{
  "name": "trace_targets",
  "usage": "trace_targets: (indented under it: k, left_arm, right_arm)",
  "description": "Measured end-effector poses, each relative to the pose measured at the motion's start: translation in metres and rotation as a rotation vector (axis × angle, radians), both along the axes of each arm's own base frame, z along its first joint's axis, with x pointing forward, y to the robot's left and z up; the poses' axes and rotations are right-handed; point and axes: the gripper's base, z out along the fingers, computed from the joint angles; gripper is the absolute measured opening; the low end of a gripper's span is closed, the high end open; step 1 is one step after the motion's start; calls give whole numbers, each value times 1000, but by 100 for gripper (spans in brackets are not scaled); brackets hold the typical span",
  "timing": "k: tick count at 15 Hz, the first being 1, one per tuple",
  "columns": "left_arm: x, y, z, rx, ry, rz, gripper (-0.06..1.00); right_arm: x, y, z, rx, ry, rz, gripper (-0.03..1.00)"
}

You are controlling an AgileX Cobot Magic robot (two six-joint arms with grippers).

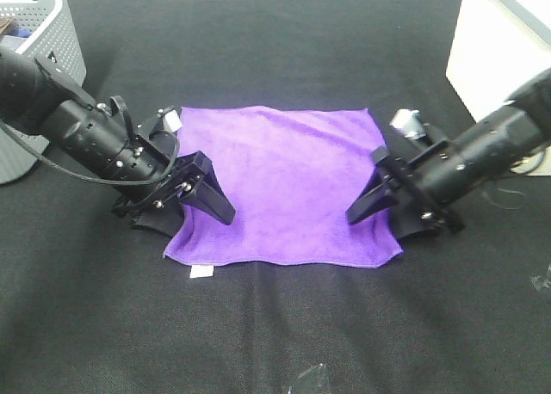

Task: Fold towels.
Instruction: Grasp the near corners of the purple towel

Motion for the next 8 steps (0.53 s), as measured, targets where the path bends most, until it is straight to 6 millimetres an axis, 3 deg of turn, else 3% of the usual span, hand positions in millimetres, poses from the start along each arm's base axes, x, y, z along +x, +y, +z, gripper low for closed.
trace_targets:
  k: [5, 8]
  left_arm:
    - [0, 0, -4, 12, -4, 5, 58]
    - [0, 1, -10, 33, -10, 5, 26]
  right_arm:
    - [0, 6, -3, -22, -16, 5, 41]
    - [1, 4, -6, -41, -25, 3, 19]
